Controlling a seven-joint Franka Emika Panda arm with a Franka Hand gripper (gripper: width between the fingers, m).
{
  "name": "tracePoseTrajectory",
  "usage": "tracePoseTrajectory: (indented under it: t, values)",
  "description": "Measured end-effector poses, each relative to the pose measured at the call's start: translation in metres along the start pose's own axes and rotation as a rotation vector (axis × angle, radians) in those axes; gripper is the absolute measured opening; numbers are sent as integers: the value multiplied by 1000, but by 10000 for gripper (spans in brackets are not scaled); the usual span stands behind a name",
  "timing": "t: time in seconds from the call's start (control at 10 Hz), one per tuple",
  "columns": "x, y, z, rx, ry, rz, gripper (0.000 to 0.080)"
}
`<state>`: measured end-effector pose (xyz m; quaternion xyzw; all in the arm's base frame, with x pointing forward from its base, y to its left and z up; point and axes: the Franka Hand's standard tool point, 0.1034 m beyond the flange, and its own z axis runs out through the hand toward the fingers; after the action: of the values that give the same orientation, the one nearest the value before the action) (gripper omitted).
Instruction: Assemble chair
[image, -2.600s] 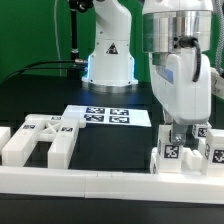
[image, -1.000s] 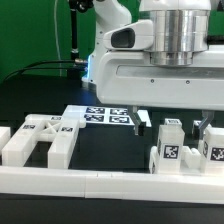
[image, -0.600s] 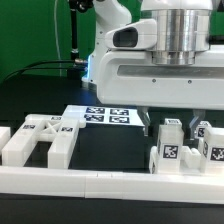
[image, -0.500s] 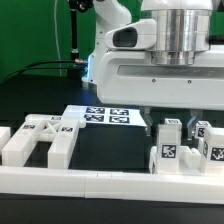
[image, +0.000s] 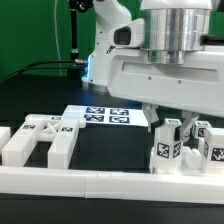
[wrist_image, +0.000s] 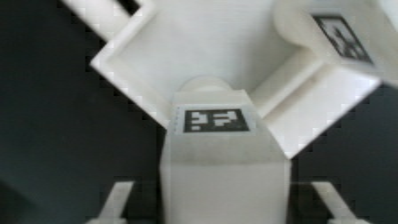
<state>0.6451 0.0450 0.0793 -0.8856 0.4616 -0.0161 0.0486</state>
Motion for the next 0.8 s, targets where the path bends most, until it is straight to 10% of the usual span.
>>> tracePoseTrajectory:
  t: [0.8]
  values:
    - [-2,-2,2,-5,-16,790,288]
